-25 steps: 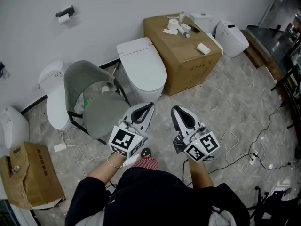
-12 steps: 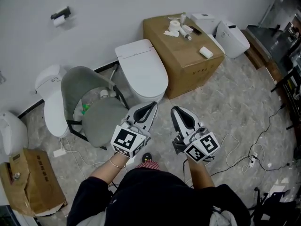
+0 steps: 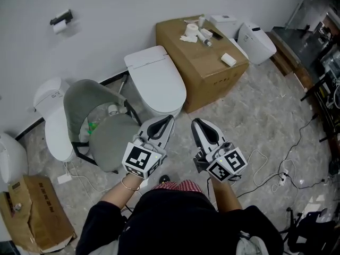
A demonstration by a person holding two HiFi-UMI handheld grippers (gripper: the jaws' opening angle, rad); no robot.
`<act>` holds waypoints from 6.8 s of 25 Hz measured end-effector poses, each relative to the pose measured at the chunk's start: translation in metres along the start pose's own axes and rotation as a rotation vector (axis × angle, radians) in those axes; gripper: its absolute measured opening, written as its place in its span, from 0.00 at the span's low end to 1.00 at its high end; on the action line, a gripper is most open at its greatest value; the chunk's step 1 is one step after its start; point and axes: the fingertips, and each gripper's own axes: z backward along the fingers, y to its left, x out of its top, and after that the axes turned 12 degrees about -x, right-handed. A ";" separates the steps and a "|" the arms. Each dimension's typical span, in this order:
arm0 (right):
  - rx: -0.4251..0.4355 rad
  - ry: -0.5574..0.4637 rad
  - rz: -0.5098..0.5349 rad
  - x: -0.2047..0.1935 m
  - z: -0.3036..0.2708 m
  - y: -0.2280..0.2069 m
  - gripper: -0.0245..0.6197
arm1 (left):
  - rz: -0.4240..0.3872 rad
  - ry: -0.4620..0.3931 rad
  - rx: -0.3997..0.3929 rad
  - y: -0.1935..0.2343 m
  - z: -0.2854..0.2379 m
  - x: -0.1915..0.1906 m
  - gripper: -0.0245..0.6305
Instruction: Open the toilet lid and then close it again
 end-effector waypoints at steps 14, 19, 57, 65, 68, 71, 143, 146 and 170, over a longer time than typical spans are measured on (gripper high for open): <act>0.007 0.031 0.012 -0.004 -0.007 0.003 0.07 | -0.021 -0.006 -0.007 0.000 0.015 -0.001 0.04; 0.043 0.040 0.006 -0.007 -0.021 0.001 0.07 | -0.018 0.010 0.022 0.012 0.014 -0.006 0.04; 0.239 0.094 -0.056 0.007 -0.200 -0.171 0.07 | -0.012 0.061 0.306 0.177 -0.134 -0.018 0.04; 0.259 0.131 -0.078 -0.002 -0.222 -0.191 0.07 | 0.019 0.059 0.330 0.196 -0.149 -0.029 0.04; 0.243 0.137 -0.078 -0.005 -0.229 -0.194 0.07 | 0.025 0.057 0.334 0.205 -0.145 -0.029 0.04; 0.227 0.140 -0.095 -0.008 -0.238 -0.192 0.07 | 0.022 0.065 0.336 0.214 -0.137 -0.028 0.04; 0.036 0.473 -0.120 -0.264 -0.249 -0.271 0.07 | 0.218 0.270 0.410 0.253 -0.130 -0.296 0.04; 0.032 0.480 -0.121 -0.276 -0.246 -0.271 0.07 | 0.229 0.272 0.408 0.250 -0.130 -0.307 0.04; -0.009 0.618 -0.213 -0.363 -0.212 -0.276 0.07 | 0.335 0.322 0.352 0.218 -0.147 -0.394 0.04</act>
